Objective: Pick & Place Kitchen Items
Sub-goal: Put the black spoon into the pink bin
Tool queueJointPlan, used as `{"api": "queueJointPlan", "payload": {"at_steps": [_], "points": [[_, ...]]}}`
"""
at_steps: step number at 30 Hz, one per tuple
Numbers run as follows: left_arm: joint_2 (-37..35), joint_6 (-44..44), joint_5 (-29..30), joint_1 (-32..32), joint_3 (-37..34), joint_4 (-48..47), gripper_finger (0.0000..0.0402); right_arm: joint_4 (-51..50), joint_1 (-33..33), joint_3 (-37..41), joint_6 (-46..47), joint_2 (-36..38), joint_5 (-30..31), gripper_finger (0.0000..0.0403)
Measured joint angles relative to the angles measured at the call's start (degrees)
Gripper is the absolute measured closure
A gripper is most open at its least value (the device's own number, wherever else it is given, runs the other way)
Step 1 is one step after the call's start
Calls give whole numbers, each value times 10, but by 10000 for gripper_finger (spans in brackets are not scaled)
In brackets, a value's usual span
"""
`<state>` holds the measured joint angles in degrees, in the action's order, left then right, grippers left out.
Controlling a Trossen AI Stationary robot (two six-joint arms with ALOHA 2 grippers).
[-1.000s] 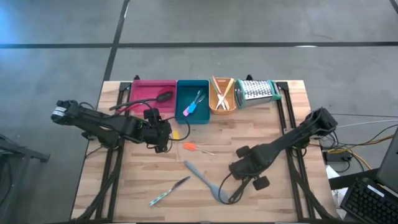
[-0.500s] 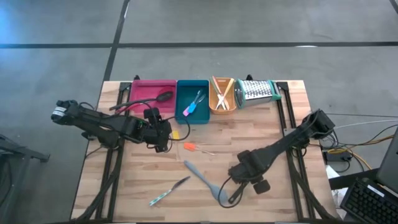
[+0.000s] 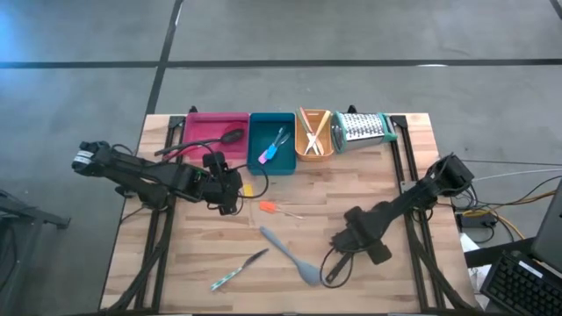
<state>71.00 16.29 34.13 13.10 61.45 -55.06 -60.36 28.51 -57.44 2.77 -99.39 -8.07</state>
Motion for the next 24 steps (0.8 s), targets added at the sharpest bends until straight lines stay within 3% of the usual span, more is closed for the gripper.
{"api": "queueJointPlan", "payload": {"at_steps": [7, 13, 17, 21, 24], "points": [[0, 2, 0, 0, 0, 0, 149, 40, 0, 43, 1, -1, 75, 204], [0, 3, -1, 0, 0, 3, 149, 67, 0, 55, 2, 1, 83, 225], [-1, 4, -1, 0, 0, 2, 149, 71, 0, 54, 19, 1, 83, 261], [-1, 4, -1, 0, 0, 2, 149, 75, 0, 53, 42, 1, 73, 339], [-1, 3, -1, 0, 0, 2, 149, 74, -1, 52, 57, 6, 68, 342]]}}
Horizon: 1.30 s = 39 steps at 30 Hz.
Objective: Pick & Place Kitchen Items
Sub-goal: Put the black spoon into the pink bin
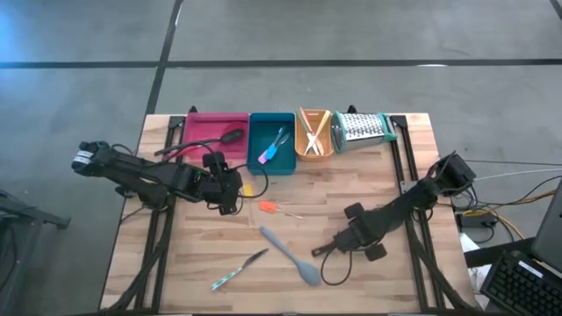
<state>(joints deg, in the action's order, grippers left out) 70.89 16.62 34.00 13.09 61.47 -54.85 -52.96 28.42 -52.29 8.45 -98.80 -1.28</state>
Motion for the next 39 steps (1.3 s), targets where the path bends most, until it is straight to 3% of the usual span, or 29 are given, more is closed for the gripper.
{"api": "queueJointPlan", "payload": {"at_steps": [12, 17, 24, 39], "points": [[0, -1, -1, 0, 0, 5, 149, -35, -22, -54, 56, 43, 53, 342], [0, -6, -31, 0, 13, 13, 149, -62, -61, -89, 83, 36, 89, 342], [7, -35, -48, 0, 58, 30, 149, -70, -132, -136, 87, 29, 90, 342], [140, -182, -59, 0, 196, 22, 149, -45, -221, -263, 63, 29, 90, 342]]}}
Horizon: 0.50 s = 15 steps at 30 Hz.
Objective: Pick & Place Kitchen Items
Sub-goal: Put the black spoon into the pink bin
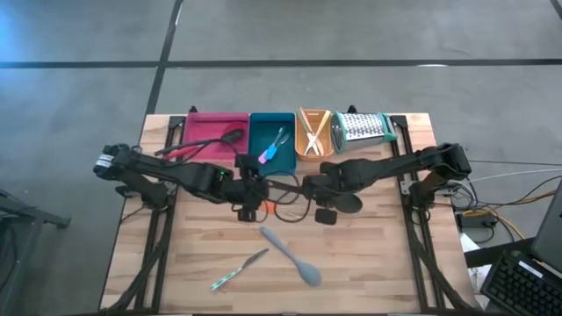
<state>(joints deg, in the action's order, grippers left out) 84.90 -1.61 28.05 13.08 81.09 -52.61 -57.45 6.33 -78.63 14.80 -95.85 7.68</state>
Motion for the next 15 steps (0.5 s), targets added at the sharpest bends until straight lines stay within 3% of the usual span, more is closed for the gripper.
{"api": "queueJointPlan", "payload": {"at_steps": [8, 15], "points": [[81, -66, 4, -7, 100, -31, 149, 28, -10, -4, -5, 0, -2, 342], [126, -92, 30, -28, 125, -47, 149, 30, -4, -4, -11, 0, -21, 342]]}}
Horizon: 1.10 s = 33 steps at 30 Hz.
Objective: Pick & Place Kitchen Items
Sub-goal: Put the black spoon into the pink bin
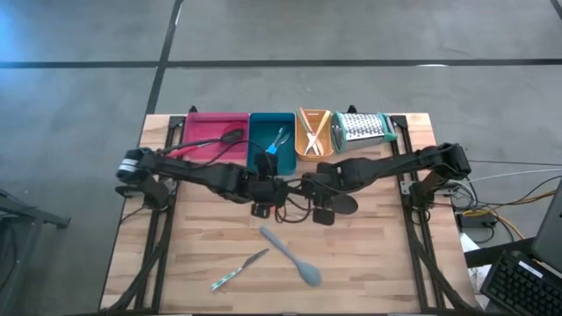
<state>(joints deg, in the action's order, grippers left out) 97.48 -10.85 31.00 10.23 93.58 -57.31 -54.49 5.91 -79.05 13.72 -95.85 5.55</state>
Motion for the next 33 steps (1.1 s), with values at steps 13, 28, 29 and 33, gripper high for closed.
{"api": "queueJointPlan", "payload": {"at_steps": [13, 28, 29, 33], "points": [[6, 2, -7, -15, 0, -21, 258, 8, 3, 0, -7, 0, 3, 342], [7, -8, -45, -15, 13, -47, 324, 12, 3, 0, -5, 1, -2, 342], [7, -8, -44, -15, 13, -48, 324, 13, 3, 0, -2, 1, -1, 342], [7, -8, -45, -15, 13, -52, 324, 14, 3, 0, 7, 1, -1, 325]]}}
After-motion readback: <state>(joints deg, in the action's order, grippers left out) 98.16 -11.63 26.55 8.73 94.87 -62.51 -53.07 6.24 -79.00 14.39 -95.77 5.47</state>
